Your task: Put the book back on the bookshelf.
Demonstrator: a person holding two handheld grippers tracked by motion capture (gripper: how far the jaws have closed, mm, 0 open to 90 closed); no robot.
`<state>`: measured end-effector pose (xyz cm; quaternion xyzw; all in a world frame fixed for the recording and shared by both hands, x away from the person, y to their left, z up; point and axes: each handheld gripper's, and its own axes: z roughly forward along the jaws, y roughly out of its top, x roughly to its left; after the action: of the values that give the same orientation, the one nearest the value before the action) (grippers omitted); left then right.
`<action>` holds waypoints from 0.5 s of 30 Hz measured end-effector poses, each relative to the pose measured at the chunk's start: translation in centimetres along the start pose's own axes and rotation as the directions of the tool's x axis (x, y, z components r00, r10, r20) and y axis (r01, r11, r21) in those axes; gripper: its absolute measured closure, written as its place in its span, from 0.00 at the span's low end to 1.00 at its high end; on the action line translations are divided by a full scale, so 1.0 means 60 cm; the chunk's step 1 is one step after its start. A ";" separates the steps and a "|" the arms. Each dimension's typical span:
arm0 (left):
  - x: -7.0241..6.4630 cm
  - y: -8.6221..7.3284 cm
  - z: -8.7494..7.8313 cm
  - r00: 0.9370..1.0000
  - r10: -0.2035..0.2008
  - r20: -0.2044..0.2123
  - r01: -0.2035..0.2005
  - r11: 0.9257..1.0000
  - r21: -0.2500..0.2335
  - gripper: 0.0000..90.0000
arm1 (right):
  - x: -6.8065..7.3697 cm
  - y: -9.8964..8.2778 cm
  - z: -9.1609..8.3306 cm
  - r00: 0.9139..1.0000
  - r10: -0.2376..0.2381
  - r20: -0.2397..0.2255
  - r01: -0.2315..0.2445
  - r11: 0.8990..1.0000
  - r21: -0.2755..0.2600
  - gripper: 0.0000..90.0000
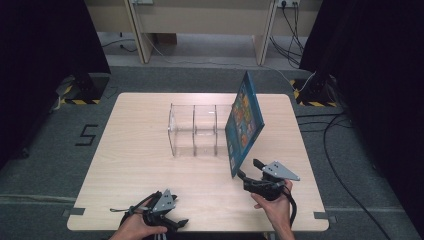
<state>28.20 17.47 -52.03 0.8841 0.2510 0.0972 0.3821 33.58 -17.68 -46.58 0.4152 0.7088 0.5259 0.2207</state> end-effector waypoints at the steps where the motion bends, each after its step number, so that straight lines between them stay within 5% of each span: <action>1: 0.000 0.000 0.000 1.000 0.000 0.000 0.000 1.000 0.000 0.12 | 0.000 0.000 -0.001 1.000 0.003 -0.002 -0.003 1.000 -0.002 0.28; 7: 0.000 0.000 0.000 1.000 0.001 0.000 -0.001 1.000 0.000 0.12 | 0.001 -0.004 -0.009 1.000 -0.002 -0.014 0.002 1.000 0.006 0.18; 15: 0.000 0.000 0.000 1.000 0.000 -0.001 0.000 1.000 0.000 0.12 | 0.003 -0.007 -0.021 1.000 -0.007 -0.015 0.007 1.000 0.005 0.17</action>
<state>28.20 17.47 -52.03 0.8841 0.2509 0.0975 0.3820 32.36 -18.28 -46.51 0.4093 0.7132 0.5264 0.2161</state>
